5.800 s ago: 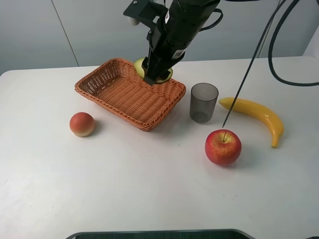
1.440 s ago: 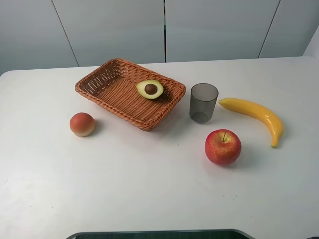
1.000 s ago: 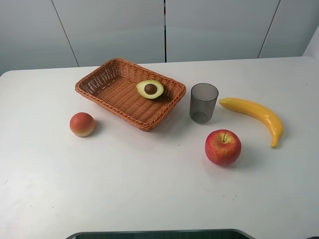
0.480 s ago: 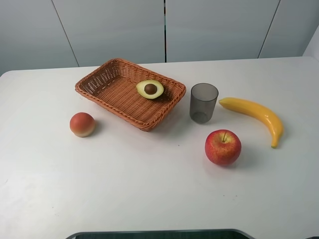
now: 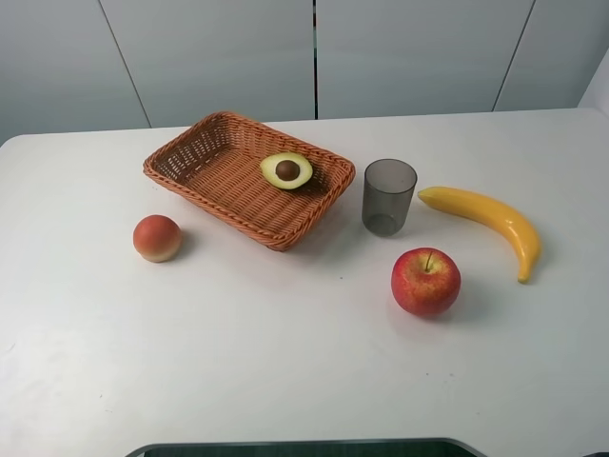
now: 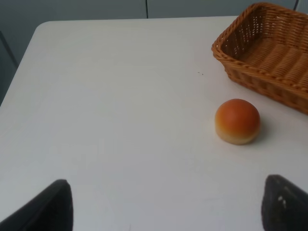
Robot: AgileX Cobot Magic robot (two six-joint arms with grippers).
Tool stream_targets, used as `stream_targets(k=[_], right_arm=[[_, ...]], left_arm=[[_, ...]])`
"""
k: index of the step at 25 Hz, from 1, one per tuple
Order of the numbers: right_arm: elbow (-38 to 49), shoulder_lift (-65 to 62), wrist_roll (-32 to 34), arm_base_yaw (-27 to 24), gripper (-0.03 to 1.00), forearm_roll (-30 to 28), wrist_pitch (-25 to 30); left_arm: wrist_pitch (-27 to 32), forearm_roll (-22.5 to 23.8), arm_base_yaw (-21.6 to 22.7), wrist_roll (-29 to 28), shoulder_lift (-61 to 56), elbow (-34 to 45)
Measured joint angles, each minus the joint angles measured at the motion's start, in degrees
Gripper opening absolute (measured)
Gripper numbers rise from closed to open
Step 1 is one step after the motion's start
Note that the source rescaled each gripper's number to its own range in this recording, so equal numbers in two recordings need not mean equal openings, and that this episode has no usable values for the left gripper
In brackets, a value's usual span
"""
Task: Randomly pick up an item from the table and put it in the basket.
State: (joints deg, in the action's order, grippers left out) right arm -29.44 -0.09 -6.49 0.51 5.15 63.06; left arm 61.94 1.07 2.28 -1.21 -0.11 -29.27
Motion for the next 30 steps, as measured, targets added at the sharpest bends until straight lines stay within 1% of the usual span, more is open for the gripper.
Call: stream_targets(k=[30], right_arm=[[0.0, 0.0, 0.0, 0.0, 0.99, 0.0, -0.02]], left_arm=[[0.0, 0.0, 0.0, 0.24, 0.0, 0.0]])
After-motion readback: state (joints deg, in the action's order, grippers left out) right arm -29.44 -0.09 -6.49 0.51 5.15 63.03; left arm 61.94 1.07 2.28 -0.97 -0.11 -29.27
